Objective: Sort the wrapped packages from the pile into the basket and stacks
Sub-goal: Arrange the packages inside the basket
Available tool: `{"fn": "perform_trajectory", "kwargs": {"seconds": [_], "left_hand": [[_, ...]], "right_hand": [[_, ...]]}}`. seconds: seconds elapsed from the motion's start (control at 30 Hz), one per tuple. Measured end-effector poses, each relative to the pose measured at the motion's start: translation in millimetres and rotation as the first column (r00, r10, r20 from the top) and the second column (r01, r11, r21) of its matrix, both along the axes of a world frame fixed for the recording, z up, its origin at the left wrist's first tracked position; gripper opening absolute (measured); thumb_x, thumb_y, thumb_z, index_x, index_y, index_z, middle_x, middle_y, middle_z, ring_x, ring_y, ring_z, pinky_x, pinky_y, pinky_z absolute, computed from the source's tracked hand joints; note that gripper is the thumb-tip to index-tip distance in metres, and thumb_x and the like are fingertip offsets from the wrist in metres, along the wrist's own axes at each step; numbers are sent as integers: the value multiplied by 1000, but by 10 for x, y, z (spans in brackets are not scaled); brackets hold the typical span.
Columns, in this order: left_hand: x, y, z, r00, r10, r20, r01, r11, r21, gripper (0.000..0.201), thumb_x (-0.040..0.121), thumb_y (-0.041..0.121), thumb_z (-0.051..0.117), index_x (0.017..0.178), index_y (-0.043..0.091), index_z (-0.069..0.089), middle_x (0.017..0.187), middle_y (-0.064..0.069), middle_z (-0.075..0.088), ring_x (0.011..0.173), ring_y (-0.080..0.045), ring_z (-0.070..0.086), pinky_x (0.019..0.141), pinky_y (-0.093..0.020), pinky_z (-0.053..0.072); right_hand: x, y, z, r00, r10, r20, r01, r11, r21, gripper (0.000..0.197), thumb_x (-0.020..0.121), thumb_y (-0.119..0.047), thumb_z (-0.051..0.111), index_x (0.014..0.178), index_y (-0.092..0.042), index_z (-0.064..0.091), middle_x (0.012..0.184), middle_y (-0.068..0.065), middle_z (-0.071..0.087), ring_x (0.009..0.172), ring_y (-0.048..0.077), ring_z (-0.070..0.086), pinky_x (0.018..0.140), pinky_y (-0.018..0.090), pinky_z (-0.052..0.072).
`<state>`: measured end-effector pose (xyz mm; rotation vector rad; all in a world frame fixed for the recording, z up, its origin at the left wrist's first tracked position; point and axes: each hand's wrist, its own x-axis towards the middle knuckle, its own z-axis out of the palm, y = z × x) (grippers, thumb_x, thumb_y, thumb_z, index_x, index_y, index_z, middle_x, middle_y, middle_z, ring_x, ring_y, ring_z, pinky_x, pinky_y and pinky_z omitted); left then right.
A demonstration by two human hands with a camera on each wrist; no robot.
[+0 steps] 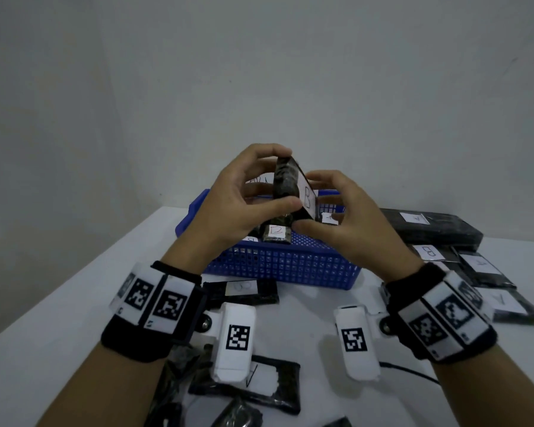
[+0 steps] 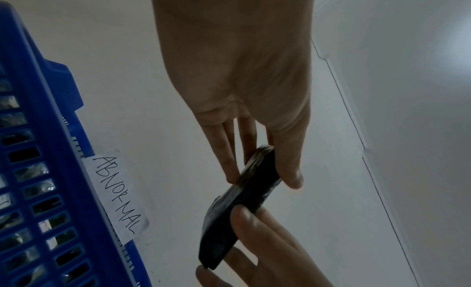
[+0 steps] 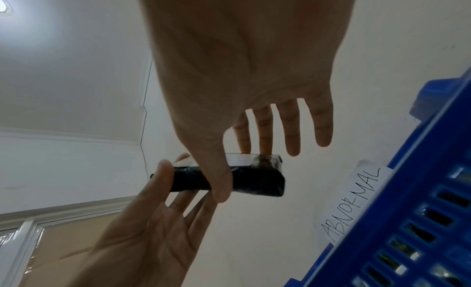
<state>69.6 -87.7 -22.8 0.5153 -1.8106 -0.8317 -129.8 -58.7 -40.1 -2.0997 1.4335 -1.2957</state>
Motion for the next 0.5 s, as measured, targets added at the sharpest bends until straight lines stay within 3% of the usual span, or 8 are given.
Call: {"fn": "perform_trajectory", "kwargs": {"seconds": [0.17,0.37,0.5], "left_hand": [[-4,0,-6,999,24,-41,-25,999,-37,51,72,9,85,113,20,58,123,-6,66,112,-13,66,81,-24,56],[27,-2,8,996,50,-68,-52,998,-28,46,70,22,83,109,23,61,119,4,68,108,-19,69,83,-31,59],[68,-20,16,998,43,-38,-42,999,23,49,75,23,86,114,26,57,123,-1,67,105,-20,71,82,-36,61]], "right_hand": [[-22,-7,-15,995,45,87,-52,996,77,60,79,-26,85,132,-28,56,122,-15,62,79,8,72,70,20,57],[0,-24,-34,995,36,93,-39,999,25,58,78,-26,85,130,-27,60,118,-14,65,75,13,69,71,26,60],[-76,-25,28,996,-10,85,9,1000,12,69,78,-24,86,138,-31,53,121,-16,61,70,11,66,67,22,58]]}}
